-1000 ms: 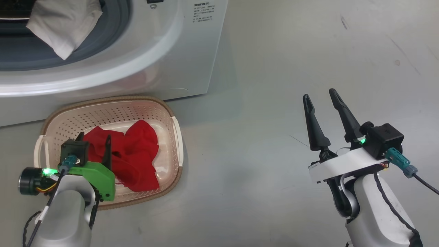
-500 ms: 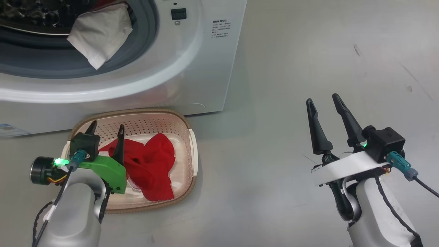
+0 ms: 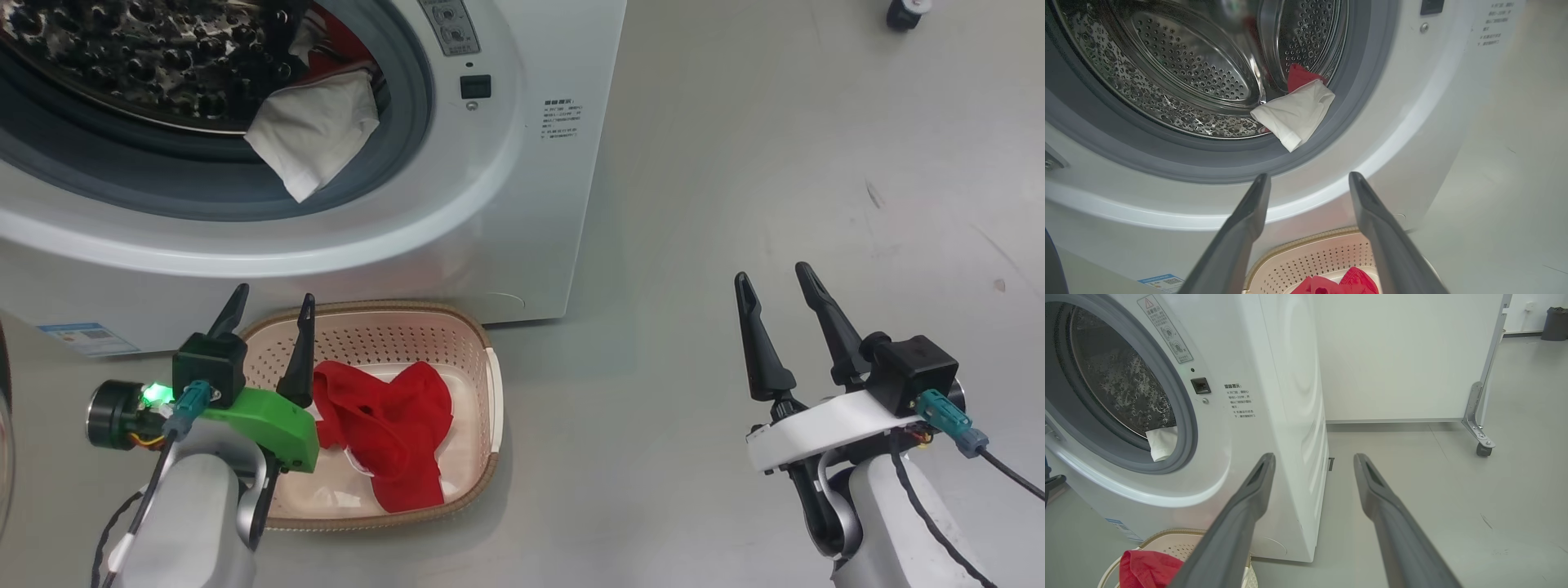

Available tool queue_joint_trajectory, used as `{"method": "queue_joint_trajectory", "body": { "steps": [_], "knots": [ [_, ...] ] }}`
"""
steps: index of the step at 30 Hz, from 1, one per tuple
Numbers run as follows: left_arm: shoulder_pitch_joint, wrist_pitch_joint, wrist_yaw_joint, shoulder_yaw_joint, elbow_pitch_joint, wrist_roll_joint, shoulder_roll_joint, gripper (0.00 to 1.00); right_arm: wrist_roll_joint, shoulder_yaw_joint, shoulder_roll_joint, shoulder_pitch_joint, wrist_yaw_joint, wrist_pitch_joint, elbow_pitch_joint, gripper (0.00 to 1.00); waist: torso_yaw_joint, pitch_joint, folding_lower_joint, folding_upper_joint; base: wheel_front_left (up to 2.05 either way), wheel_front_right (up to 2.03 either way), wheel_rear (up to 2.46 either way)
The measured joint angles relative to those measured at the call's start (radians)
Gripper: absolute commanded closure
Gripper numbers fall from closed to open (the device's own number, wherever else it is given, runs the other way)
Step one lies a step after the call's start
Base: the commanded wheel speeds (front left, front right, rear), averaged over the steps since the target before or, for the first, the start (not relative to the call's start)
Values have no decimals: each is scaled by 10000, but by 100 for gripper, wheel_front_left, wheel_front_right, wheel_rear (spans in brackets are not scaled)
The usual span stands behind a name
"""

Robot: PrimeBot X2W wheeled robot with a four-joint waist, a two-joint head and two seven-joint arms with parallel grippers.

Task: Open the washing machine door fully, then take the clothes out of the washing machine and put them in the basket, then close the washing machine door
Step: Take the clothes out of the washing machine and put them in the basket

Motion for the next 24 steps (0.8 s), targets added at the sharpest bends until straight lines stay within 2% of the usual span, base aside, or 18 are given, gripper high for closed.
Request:
{"method": "queue_joint_trajectory", "body": {
  "steps": [24],
  "knots": [
    [2426,0,104,489,-2539,-355,-88,0,-13,-19,4,1013,4,0,-46,0,483,-1463,0,0,0,0,0]
  ]
}}
